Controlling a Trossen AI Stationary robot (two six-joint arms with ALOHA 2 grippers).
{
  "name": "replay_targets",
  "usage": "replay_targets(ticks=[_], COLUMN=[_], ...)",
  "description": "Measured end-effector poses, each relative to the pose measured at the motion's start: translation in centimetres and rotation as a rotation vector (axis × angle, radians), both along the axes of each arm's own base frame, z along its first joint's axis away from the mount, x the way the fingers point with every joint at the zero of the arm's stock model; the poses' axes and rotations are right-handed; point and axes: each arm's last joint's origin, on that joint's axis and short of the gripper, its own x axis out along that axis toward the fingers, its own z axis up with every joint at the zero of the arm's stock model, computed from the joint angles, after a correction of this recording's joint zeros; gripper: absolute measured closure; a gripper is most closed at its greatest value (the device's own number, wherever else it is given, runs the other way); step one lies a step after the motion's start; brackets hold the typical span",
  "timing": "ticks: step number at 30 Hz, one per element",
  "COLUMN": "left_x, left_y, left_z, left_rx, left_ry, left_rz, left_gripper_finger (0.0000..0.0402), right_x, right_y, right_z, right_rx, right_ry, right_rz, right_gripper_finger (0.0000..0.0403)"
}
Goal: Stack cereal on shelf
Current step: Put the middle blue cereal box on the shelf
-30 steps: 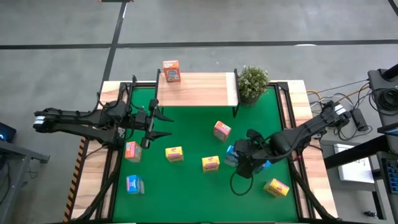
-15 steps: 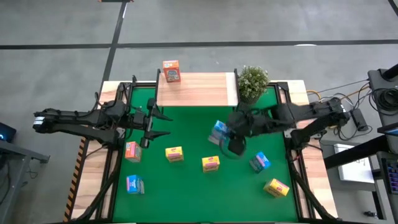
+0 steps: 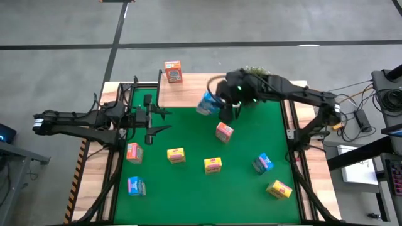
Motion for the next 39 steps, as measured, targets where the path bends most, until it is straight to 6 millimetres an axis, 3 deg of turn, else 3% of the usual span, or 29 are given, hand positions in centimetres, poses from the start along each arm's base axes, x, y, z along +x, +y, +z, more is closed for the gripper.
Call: replay_targets(ticks=[15, 19, 25, 31, 39], left_x=[0.0, 0.0, -0.1, -0.1, -0.1], left_y=[0.2, 0.2, 0.2, 0.2, 0.2], left_z=[-0.3, -0.4, -0.5, -0.5, -0.4], left_rx=[0.027, 0.028, 0.034, 0.061, 0.062], left_ry=[0.038, 0.047, 0.056, 0.055, 0.050], left_rz=[0.069, 0.076, 0.076, 0.076, 0.077], left_gripper_finger=[0.0193, 0.0193, 0.0193, 0.0193, 0.0193], right_x=[4.1, 4.9, 5.8, 6.2, 6.2], right_y=[-9.6, -11.8, -14.7, -16.3, -16.4], right_z=[1.1, 0.5, -2.0, -3.8, -3.9], right_rx=[-0.179, -0.246, -0.279, -0.243, -0.233], right_ry=[0.105, 0.134, 0.195, 0.227, 0.220], right_rz=[0.029, 0.055, 0.060, 0.082, 0.098], right_gripper_finger=[0.0264, 0.0264, 0.0264, 0.0264, 0.0264])
